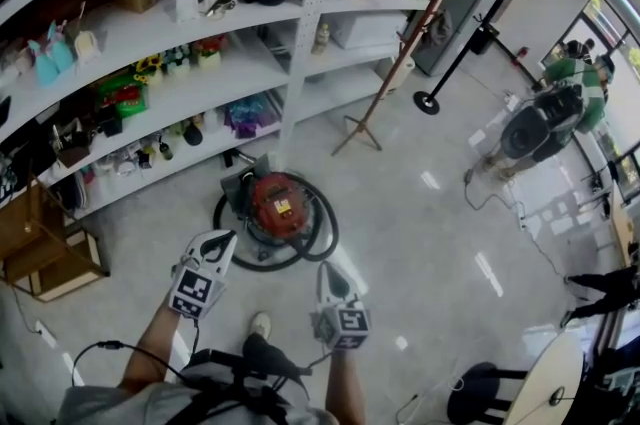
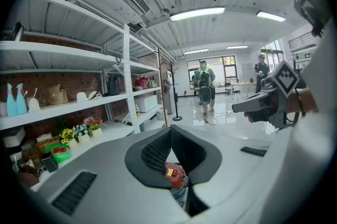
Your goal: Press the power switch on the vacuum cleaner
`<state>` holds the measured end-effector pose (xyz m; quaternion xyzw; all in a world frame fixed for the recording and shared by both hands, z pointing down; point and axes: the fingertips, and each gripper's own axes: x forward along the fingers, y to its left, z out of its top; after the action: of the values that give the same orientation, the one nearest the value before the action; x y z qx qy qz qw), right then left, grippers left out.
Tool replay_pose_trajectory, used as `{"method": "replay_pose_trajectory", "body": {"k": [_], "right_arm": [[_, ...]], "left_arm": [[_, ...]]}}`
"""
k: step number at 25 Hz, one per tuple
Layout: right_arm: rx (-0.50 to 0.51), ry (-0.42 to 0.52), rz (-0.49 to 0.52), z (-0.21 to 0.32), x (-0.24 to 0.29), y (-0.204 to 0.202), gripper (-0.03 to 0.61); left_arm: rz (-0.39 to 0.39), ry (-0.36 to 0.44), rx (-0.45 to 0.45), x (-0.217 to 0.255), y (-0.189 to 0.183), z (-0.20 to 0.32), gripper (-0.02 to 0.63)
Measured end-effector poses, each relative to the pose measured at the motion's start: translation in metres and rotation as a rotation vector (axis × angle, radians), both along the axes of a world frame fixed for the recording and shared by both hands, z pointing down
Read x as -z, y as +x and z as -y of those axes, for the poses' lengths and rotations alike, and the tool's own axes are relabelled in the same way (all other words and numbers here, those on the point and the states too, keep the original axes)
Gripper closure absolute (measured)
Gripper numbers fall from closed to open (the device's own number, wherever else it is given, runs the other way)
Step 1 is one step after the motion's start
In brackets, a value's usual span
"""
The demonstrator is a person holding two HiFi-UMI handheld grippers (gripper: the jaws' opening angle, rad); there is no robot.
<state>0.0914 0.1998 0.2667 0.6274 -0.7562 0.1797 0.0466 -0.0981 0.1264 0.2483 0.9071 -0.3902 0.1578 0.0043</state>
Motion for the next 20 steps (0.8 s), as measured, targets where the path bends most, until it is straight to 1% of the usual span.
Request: {"method": "replay_pose_trajectory", "body": {"k": [6, 13, 17, 20], "right_arm": [[0.025, -0.002, 0.01, 0.02, -0.009, 0.015, 0.568], [0.034, -0.002, 0.008, 0.04, -0.015, 0.031, 0.568], [0.047, -0.029, -0.001, 0.046, -0.024, 0.031, 0.568], [0.043, -0.04, 0.014, 0.051, -0.027, 0.029, 0.568]], "left_arm": [[0.008, -0.001, 0.023, -0.005, 0.013, 0.017, 0.607], [0.023, 0.0, 0.021, -0.006, 0.026, 0.034, 0.607], [0.026, -0.016, 0.016, -0.013, 0.028, 0.044, 0.607], [0.033, -0.03, 0.007, -0.022, 0.03, 0.051, 0.607]]}}
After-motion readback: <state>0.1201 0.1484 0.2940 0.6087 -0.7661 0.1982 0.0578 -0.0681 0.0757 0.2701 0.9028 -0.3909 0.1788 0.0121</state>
